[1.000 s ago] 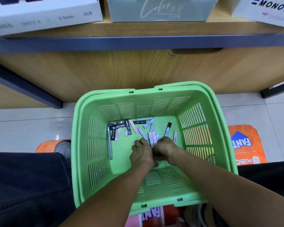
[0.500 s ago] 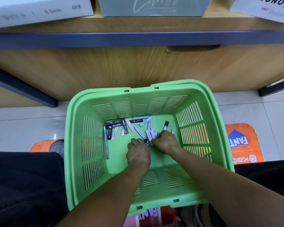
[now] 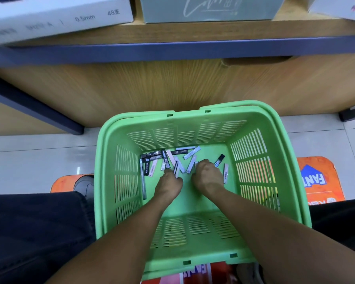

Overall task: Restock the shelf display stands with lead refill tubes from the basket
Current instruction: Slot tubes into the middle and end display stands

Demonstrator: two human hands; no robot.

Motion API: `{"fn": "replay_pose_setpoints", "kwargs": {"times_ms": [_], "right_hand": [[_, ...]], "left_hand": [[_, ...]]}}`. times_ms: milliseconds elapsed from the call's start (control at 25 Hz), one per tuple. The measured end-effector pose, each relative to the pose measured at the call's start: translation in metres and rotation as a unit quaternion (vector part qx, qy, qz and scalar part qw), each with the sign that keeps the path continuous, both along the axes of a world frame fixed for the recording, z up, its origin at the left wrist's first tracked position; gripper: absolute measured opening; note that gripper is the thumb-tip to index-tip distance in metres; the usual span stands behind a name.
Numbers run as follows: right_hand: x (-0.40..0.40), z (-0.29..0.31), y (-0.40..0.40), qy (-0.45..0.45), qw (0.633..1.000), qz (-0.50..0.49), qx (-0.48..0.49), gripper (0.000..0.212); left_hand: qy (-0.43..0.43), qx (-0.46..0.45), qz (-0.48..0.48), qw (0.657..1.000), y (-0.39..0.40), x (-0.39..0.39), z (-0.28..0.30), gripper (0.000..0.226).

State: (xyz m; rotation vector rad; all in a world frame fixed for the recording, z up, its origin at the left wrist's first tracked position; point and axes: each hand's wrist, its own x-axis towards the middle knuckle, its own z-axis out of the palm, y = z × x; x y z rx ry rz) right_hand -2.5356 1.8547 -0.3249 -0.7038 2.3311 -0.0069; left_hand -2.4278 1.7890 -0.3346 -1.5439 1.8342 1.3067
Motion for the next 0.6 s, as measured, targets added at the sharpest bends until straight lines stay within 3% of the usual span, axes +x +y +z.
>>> {"fn": "replay_pose_setpoints", "kwargs": {"times_ms": [200, 360, 440, 600], "right_hand": [[-0.003, 0.006, -0.001, -0.024, 1.000, 0.004, -0.005, 0.021], [0.002, 0.003, 0.005, -0.009, 0.997, 0.081, 0.001, 0.001], [0.001, 0.004, 0.003, -0.016, 0.998, 0.067, -0.002, 0.014], [-0.003, 0.011, -0.001, -0.054, 0.998, 0.026, -0.029, 0.034]], "left_hand": [[0.121, 0.132, 0.166, 0.970, -0.001, -0.006, 0.006, 0.019], [0.128, 0.151, 0.197, 0.960, 0.001, -0.008, 0.010, 0.018], [0.129, 0.151, 0.203, 0.959, 0.001, -0.008, 0.009, 0.012], [0.170, 0.212, 0.242, 0.931, 0.002, -0.004, 0.011, 0.021]]}}
